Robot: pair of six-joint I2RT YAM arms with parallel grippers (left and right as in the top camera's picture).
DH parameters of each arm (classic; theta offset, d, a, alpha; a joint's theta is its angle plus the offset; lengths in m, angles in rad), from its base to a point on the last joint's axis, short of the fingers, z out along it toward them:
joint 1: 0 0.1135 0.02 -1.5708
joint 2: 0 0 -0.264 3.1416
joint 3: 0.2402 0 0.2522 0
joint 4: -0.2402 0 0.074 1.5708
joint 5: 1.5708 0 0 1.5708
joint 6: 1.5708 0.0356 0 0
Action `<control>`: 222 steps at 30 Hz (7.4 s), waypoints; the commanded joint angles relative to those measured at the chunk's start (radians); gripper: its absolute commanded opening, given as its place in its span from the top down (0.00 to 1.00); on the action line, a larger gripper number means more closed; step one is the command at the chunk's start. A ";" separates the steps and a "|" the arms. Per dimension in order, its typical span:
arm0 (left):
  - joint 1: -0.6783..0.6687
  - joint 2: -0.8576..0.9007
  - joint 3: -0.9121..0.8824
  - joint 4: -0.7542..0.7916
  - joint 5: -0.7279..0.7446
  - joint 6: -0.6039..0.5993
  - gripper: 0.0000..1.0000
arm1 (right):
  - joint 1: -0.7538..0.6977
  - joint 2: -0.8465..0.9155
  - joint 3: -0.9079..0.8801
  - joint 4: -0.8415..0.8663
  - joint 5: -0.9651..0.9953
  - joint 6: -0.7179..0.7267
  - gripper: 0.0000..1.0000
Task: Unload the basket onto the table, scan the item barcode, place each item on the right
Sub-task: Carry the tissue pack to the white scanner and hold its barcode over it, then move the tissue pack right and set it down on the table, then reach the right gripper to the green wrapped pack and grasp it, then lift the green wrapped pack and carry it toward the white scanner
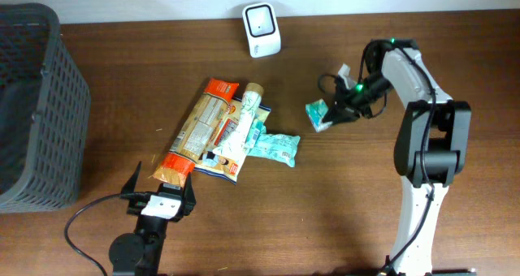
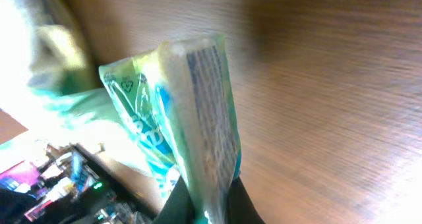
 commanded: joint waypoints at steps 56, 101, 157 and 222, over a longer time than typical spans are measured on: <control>0.002 -0.005 -0.007 0.000 -0.007 0.016 0.01 | 0.373 -0.096 0.711 0.262 0.416 0.211 0.96; 0.002 -0.005 -0.007 0.000 -0.007 0.015 0.01 | 0.410 -0.065 -0.074 0.215 0.394 0.208 0.55; 0.002 -0.005 -0.007 0.000 -0.007 0.016 0.01 | 0.347 -0.043 -0.160 0.061 0.203 -0.241 0.96; 0.002 -0.005 -0.007 0.000 -0.007 0.015 0.01 | 0.112 -0.508 0.184 0.120 0.127 0.181 0.96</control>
